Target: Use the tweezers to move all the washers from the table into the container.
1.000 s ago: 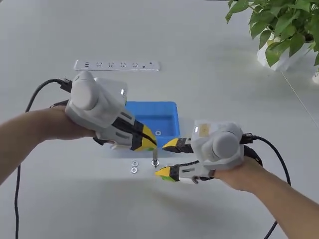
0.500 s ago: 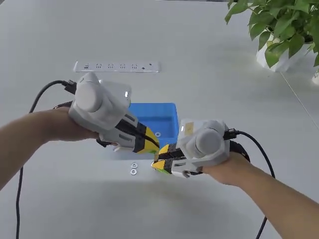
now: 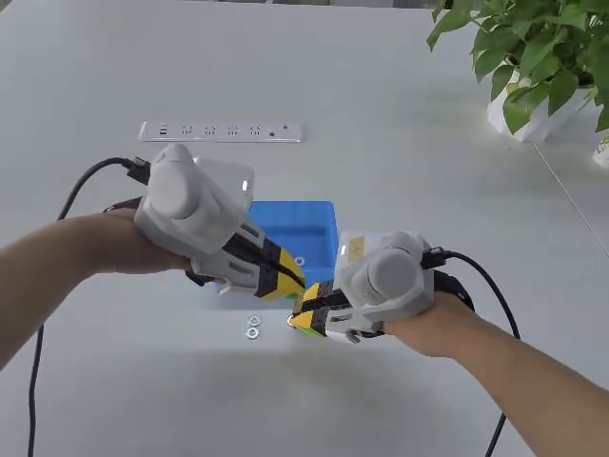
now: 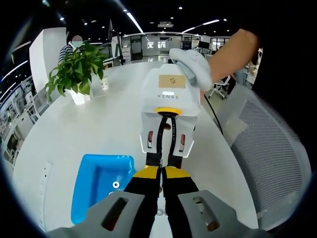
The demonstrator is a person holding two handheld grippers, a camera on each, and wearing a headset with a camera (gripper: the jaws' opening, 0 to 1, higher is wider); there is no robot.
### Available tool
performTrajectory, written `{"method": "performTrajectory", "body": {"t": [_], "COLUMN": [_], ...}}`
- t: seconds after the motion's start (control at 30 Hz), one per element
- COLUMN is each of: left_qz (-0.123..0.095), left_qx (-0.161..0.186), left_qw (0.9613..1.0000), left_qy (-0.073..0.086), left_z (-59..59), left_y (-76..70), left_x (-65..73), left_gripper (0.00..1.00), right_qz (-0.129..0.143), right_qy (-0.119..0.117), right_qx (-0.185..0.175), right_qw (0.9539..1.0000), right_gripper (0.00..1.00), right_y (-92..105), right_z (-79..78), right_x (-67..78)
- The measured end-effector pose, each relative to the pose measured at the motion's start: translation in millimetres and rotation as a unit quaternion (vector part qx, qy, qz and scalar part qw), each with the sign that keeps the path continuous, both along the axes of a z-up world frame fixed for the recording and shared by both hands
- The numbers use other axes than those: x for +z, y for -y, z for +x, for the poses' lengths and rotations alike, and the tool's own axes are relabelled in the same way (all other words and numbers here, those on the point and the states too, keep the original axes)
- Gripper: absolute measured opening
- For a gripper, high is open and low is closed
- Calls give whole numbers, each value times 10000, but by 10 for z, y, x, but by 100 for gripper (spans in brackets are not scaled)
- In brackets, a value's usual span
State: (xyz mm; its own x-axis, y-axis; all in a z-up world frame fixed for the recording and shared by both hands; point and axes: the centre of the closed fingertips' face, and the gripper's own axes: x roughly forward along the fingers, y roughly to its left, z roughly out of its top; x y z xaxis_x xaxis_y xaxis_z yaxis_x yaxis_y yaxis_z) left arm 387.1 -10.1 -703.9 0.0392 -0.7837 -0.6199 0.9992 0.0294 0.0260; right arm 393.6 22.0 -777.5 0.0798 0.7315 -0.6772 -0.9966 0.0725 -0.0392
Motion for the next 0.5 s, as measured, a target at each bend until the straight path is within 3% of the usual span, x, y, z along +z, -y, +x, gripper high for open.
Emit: {"method": "performTrajectory", "body": {"t": [0.33,0.5], "left_qz": [64,0], "left_qx": [66,180], "left_qw": [10000,9998], "left_qy": [17,28], "left_z": [7,21], "left_y": [-25,-67], "left_x": [-1,49], "left_gripper": [6,14], "right_qz": [3,12], "right_qy": [10,6], "right_qx": [-10,-19], "right_qw": [10000,10000], "right_gripper": [8,8], "right_y": [3,5], "right_z": [-8,-9], "right_x": [6,5]}}
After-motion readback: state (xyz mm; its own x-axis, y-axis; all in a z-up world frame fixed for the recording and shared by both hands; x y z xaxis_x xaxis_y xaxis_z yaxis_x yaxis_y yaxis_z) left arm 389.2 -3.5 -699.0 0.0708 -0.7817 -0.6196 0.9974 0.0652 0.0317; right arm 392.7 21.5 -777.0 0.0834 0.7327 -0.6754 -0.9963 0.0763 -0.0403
